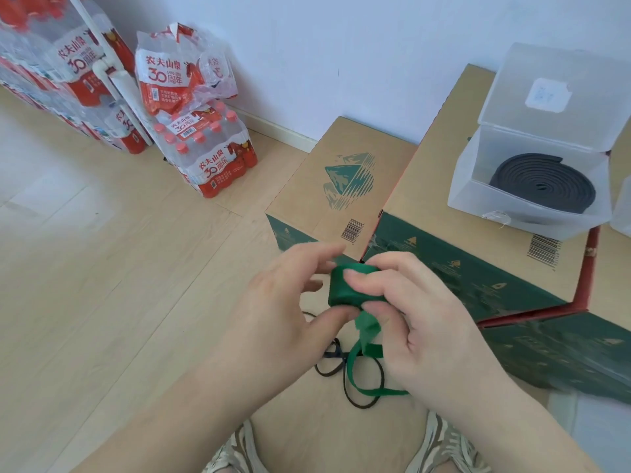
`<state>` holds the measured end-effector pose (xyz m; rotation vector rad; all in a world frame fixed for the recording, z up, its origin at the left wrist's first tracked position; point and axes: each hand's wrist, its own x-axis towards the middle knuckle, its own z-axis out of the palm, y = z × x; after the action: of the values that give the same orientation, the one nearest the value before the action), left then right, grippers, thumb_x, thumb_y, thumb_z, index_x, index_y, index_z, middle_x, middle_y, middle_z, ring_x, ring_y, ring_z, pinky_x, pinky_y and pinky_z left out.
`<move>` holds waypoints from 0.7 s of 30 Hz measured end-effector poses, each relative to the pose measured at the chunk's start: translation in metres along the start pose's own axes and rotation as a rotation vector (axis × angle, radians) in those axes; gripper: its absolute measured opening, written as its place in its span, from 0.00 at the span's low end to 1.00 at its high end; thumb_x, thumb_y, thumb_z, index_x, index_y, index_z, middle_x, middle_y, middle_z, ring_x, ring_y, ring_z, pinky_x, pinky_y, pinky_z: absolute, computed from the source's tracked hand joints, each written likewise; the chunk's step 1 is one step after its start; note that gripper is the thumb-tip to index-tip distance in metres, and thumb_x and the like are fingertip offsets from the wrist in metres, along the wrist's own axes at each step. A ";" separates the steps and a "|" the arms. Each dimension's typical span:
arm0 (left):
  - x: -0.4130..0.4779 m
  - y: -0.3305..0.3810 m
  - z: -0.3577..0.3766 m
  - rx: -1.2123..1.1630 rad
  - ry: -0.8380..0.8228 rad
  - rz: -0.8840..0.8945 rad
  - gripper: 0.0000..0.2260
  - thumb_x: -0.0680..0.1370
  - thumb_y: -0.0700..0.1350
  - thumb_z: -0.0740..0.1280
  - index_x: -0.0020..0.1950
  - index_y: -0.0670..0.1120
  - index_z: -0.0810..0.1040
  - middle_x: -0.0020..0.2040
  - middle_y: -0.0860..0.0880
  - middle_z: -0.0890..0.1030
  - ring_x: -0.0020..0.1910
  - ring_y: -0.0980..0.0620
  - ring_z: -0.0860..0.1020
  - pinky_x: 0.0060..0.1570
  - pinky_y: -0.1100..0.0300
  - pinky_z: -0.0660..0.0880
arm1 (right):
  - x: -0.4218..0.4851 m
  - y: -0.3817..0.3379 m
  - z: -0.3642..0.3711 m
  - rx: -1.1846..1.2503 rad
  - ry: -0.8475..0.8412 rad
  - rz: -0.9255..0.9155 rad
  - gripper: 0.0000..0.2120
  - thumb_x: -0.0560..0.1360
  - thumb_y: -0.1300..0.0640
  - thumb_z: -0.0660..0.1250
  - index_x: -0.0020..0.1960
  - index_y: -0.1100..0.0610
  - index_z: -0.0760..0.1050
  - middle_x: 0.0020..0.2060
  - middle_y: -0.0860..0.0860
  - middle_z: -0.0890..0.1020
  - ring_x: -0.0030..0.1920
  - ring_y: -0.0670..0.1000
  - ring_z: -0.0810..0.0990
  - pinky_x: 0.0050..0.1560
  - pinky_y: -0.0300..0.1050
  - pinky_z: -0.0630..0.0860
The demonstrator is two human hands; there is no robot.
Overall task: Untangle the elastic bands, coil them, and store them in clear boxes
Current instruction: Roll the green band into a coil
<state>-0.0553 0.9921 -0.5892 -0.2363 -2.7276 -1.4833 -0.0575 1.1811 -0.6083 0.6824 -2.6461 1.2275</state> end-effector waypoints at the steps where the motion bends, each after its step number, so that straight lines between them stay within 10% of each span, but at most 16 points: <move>1: 0.000 -0.002 0.001 0.038 -0.012 0.039 0.29 0.72 0.40 0.79 0.70 0.53 0.75 0.59 0.60 0.82 0.59 0.59 0.82 0.58 0.58 0.81 | -0.001 0.000 0.000 -0.033 -0.018 -0.022 0.15 0.77 0.67 0.65 0.61 0.56 0.81 0.56 0.51 0.79 0.56 0.53 0.79 0.54 0.47 0.77; 8: 0.001 0.007 -0.001 -0.474 0.061 -0.234 0.22 0.68 0.30 0.80 0.54 0.52 0.81 0.50 0.52 0.86 0.51 0.54 0.86 0.51 0.58 0.84 | 0.004 -0.003 -0.006 0.665 0.131 0.355 0.14 0.70 0.64 0.77 0.49 0.49 0.81 0.55 0.49 0.83 0.62 0.56 0.83 0.64 0.54 0.80; 15: 0.003 0.011 -0.003 -0.842 -0.009 -0.337 0.19 0.70 0.33 0.78 0.57 0.39 0.76 0.55 0.45 0.87 0.56 0.45 0.86 0.51 0.59 0.82 | 0.004 -0.006 -0.008 0.582 0.125 0.250 0.16 0.74 0.69 0.75 0.55 0.52 0.83 0.57 0.49 0.83 0.63 0.56 0.82 0.64 0.47 0.79; 21: -0.002 -0.001 0.004 -0.022 0.016 -0.015 0.20 0.76 0.40 0.76 0.63 0.55 0.76 0.62 0.64 0.80 0.61 0.59 0.80 0.61 0.58 0.79 | 0.001 -0.002 -0.003 0.192 0.054 0.114 0.13 0.76 0.68 0.67 0.54 0.54 0.83 0.56 0.48 0.81 0.59 0.49 0.80 0.58 0.38 0.76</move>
<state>-0.0536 0.9945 -0.5919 -0.2045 -2.7075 -1.5133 -0.0581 1.1821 -0.6044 0.5220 -2.5775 1.5243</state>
